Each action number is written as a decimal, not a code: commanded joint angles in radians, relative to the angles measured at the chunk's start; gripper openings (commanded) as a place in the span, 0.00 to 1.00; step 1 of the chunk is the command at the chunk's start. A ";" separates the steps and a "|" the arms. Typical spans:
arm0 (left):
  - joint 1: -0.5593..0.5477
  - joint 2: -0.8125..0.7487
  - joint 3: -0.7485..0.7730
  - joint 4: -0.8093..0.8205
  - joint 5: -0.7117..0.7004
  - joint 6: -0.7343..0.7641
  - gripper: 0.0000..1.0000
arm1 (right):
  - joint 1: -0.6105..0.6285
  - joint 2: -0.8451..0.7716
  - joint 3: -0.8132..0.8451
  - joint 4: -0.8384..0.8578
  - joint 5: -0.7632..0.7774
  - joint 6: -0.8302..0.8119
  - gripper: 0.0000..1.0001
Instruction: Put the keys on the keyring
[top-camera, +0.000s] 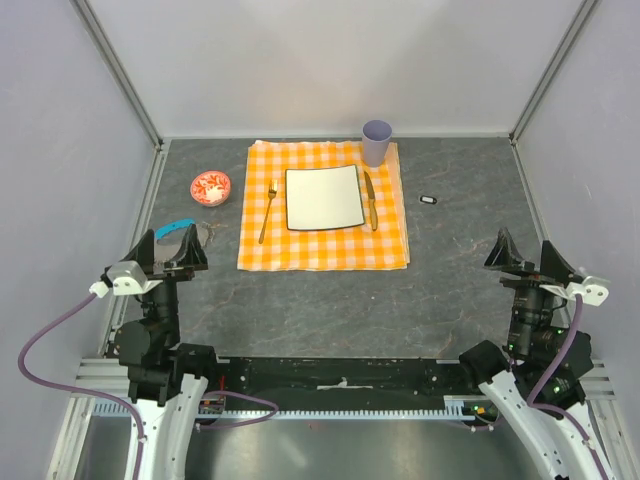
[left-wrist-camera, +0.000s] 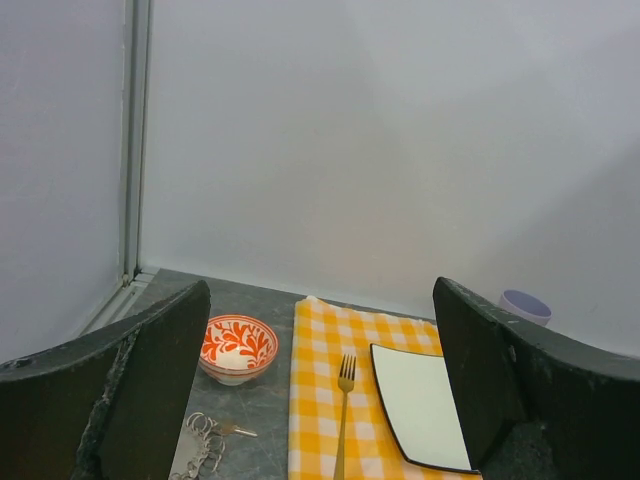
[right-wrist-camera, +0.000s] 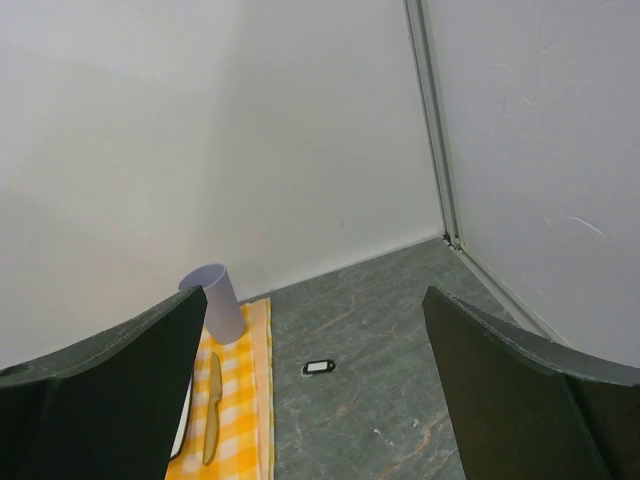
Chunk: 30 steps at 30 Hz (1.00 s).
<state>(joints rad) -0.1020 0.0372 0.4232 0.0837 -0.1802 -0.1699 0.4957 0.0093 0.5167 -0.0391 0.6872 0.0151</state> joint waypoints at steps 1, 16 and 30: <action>0.005 -0.005 0.009 0.004 -0.024 0.015 0.99 | 0.004 -0.005 0.031 -0.010 -0.021 0.023 0.98; 0.007 0.467 0.198 -0.281 -0.249 -0.255 0.98 | 0.118 -0.005 0.037 -0.008 0.014 0.000 0.98; 0.013 1.082 0.261 -0.273 -0.393 -0.539 0.88 | 0.432 -0.005 0.048 -0.021 0.208 -0.110 0.98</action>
<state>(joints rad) -0.1001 1.0245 0.6189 -0.2062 -0.4469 -0.5865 0.8646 0.0093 0.5270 -0.0601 0.8059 -0.0391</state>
